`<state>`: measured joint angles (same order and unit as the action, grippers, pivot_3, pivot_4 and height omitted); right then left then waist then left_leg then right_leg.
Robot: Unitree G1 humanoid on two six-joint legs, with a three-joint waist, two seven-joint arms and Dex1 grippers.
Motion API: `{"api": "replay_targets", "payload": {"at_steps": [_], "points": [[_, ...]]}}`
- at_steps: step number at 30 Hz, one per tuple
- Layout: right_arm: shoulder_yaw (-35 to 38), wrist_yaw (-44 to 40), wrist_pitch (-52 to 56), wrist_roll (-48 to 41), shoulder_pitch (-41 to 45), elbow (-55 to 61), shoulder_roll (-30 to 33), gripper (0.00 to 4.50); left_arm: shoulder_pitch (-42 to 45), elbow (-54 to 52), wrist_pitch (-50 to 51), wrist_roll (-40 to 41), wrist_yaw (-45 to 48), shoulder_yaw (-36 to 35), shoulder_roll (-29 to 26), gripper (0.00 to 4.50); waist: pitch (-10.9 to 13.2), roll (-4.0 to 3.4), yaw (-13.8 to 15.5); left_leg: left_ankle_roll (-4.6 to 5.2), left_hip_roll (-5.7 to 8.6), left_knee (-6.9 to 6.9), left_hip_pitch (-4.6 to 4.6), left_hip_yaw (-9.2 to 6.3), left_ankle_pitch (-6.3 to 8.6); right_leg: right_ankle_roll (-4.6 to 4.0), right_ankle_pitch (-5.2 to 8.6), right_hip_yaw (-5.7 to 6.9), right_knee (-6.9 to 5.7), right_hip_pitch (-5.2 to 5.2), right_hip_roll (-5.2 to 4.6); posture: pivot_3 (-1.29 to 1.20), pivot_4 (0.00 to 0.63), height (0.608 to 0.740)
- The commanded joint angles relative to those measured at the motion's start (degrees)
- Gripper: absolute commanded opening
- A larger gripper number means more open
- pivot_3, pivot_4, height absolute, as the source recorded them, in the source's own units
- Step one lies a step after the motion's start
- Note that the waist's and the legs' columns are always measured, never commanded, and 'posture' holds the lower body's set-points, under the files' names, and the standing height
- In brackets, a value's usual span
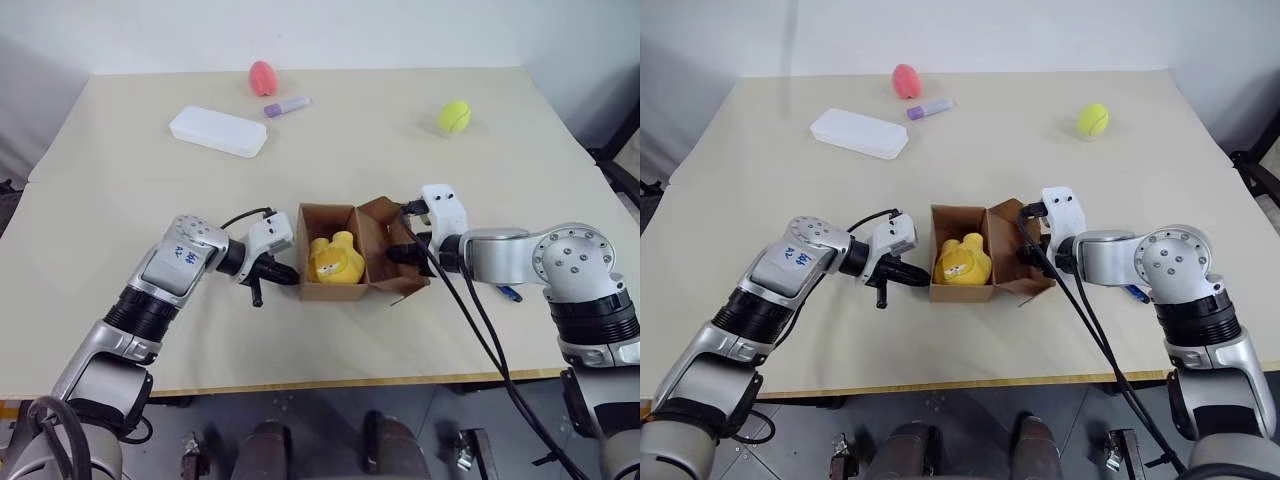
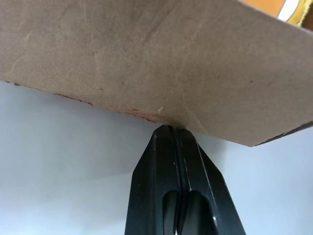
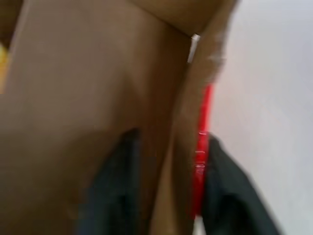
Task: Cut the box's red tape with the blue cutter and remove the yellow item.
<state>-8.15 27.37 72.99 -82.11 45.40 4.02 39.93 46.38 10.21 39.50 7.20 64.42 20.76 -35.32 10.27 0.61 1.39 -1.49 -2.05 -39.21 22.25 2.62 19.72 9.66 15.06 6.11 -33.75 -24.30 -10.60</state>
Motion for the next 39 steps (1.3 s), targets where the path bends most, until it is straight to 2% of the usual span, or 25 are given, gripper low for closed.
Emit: {"api": "replay_targets", "payload": {"at_steps": [1, 5, 10, 13, 18, 19, 24, 26, 30, 34, 39], "points": [[2.8, -3.9, 1.1, 2.2, 0.4, 3.2, -0.6, 3.02, 1.3, 0.8, -1.0, -0.6, -1.1, -0.9, 1.1, 0.00, 0.0, 0.00, 0.1, 0.00, 0.00, 0.00, 0.00, 0.00, 0.00, 0.00, 0.00, 0.00, 0.00, 0.00, 0.00, 0.00, 0.150, 0.740], [3.8, -7.4, 3.3, 6.1, -0.3, 4.5, 0.1, 4.44, 1.5, 1.7, -1.5, -1.0, -1.4, -1.4, 1.9, 0.00, 0.0, 0.00, 0.0, 0.00, 0.01, 0.00, -0.01, 0.00, 0.00, 0.01, -0.01, 0.00, -0.02, 0.00, 0.00, 0.00, 0.150, 0.740], [5.7, -15.8, 2.0, 13.1, -1.4, 7.9, 3.0, 4.48, 1.5, 2.6, 0.0, -0.5, -1.5, -2.7, 1.8, 0.00, 0.0, 0.00, 0.1, 0.00, 0.01, -0.01, 0.00, 0.00, 0.00, 0.01, -0.01, 0.00, -0.02, 0.00, 0.00, 0.00, 0.150, 0.740], [7.0, -24.0, -1.7, 18.6, -2.5, 10.3, 6.7, 4.50, 1.7, 3.1, 3.5, 1.0, -1.0, -4.3, 1.4, 0.55, 0.0, 0.00, 0.0, 0.00, 0.02, -0.01, 0.00, 0.00, 0.00, 0.01, -0.01, 0.00, -0.01, -0.01, 0.00, 0.00, 0.150, 0.740], [9.5, -41.6, -10.4, 28.3, -6.9, 11.1, 18.3, 4.50, -0.1, 1.3, 3.3, 0.4, -0.5, -6.4, -5.0, 1.75, 0.0, 0.00, -0.1, 0.00, 0.02, 0.02, 0.00, 0.01, 0.00, 0.01, -0.01, 0.00, 0.00, -0.02, 0.00, 0.00, 0.150, 0.740], [10.2, -43.8, -11.6, 29.3, -7.5, 11.2, 19.1, 4.50, -0.3, 1.1, 3.3, 0.5, -0.5, -6.6, -5.9, 1.80, 0.0, 0.00, -0.3, 0.00, 0.02, 0.02, -0.01, 0.02, 0.00, 0.01, -0.01, 0.00, 0.00, -0.02, 0.00, 0.00, 0.150, 0.740], [15.0, -55.9, -17.6, 32.6, -12.9, 13.1, 22.9, 4.50, 1.8, 2.7, 0.5, -0.4, 0.4, -7.5, -9.7, 2.80, 0.0, 0.01, -0.1, 0.00, 0.02, 0.05, -0.04, 0.12, 0.00, 0.01, -0.01, -0.01, -0.02, -0.07, 0.00, 0.00, 0.150, 0.740], [17.5, -60.6, -20.1, 32.9, -15.2, 14.7, 23.5, 4.50, 4.7, 3.3, -0.2, 0.1, 1.0, -7.9, -9.1, 3.31, 0.0, 0.06, 0.3, 0.00, 0.02, 0.02, -0.01, 0.17, 0.00, 0.01, -0.01, -0.01, 0.01, -0.07, -0.01, 0.00, 0.150, 0.740], [23.3, -73.7, -29.8, 34.1, -23.2, 21.7, 23.9, 4.50, 16.1, 6.3, -1.3, 1.5, 4.7, -5.2, -1.3, 4.49, 0.1, 0.19, 2.1, 0.00, 0.05, -0.18, 0.13, 0.13, 0.01, 0.09, -0.09, 0.00, 0.03, -0.06, -0.02, 0.00, 0.150, 0.740], [27.6, -79.0, -35.8, 37.0, -30.0, 24.4, 22.8, 4.50, 20.4, 9.5, -9.0, -2.3, 8.0, 0.7, 4.3, 4.49, 0.1, 0.19, 1.7, 0.15, 0.08, -0.43, 0.09, 0.30, 0.22, 0.26, -0.22, 0.00, 0.13, 0.05, -0.05, 0.00, 0.150, 0.740], [34.9, -79.8, -38.3, 41.0, -39.5, 26.9, 21.9, 4.50, 21.7, 15.1, -15.4, -5.9, 11.7, 6.3, 9.7, 4.49, 0.1, 0.20, 1.2, 0.16, 0.07, -0.52, 0.08, 0.32, 0.22, 0.21, -0.26, 0.00, 0.12, 0.06, -0.04, 0.00, 0.150, 0.740]]}}
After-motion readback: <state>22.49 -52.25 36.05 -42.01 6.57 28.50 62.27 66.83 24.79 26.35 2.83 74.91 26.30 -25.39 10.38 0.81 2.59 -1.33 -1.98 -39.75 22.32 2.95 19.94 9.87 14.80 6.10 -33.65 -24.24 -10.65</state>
